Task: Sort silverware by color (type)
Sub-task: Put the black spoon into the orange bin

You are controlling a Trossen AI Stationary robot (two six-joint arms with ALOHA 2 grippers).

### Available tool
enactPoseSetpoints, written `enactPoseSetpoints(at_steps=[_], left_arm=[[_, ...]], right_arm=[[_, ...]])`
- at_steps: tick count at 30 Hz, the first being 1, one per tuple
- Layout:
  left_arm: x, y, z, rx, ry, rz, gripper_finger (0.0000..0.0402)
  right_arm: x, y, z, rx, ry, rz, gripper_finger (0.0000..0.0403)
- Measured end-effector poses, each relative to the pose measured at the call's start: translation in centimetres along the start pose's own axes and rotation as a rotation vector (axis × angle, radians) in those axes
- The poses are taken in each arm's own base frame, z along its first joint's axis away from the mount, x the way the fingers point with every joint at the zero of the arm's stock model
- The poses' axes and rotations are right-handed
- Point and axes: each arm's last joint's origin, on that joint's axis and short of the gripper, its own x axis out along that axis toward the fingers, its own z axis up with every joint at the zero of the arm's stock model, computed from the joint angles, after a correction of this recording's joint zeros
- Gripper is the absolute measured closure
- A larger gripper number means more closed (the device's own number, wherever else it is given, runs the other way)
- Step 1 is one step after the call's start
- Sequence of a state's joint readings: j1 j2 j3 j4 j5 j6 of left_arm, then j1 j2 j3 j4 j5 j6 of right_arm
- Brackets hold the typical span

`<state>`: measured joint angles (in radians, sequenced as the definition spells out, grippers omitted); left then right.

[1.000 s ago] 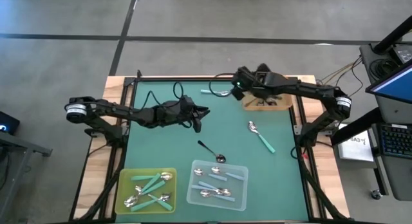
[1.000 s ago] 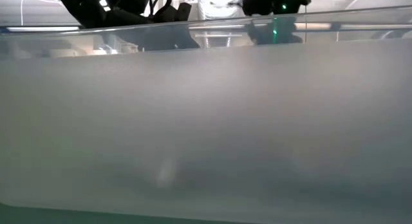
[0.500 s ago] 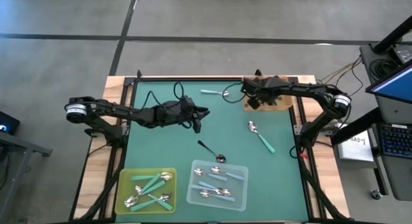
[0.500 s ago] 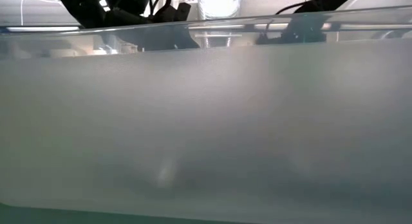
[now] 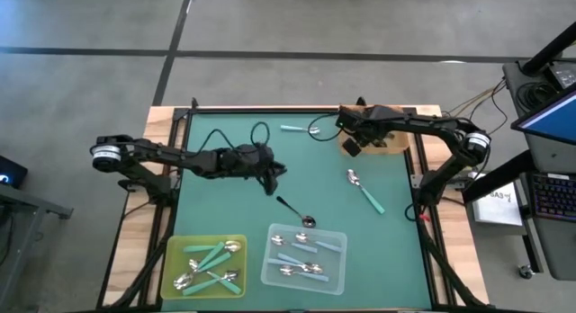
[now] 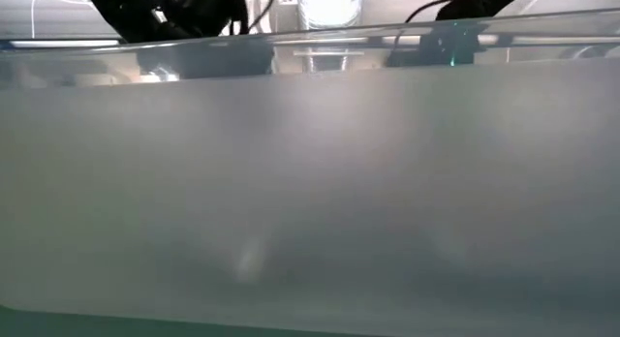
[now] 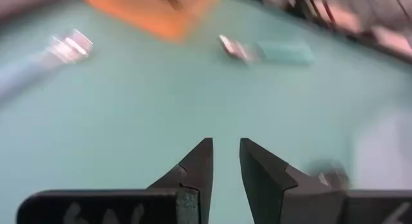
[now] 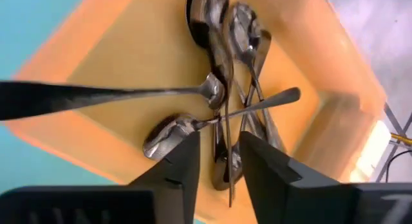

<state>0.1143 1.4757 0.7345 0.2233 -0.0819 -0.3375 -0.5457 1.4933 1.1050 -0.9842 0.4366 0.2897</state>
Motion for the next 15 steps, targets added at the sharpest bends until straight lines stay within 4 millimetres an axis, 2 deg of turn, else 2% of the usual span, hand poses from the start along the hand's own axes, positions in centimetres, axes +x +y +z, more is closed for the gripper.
enactPoseSetpoints(at_steps=[4,7,10,15], left_arm=[[-0.2,-0.2,-1.7,0.096,0.222,-0.199,0.034],[-0.5,-0.1,-2.6,0.168,0.324,-0.266,0.034],[-0.4,0.0,-2.9,0.251,0.346,-0.27,0.034],[0.4,0.1,-3.5,0.343,0.35,-0.287,0.034]], right_arm=[[-2.1,-0.2,0.9,0.003,-0.017,0.024,0.028],[-3.8,0.4,1.5,-0.002,-0.041,0.159,0.0267],[-5.4,1.7,1.6,-0.037,-0.051,0.308,0.026],[-7.3,4.4,0.7,-0.105,-0.091,0.37,0.0257]])
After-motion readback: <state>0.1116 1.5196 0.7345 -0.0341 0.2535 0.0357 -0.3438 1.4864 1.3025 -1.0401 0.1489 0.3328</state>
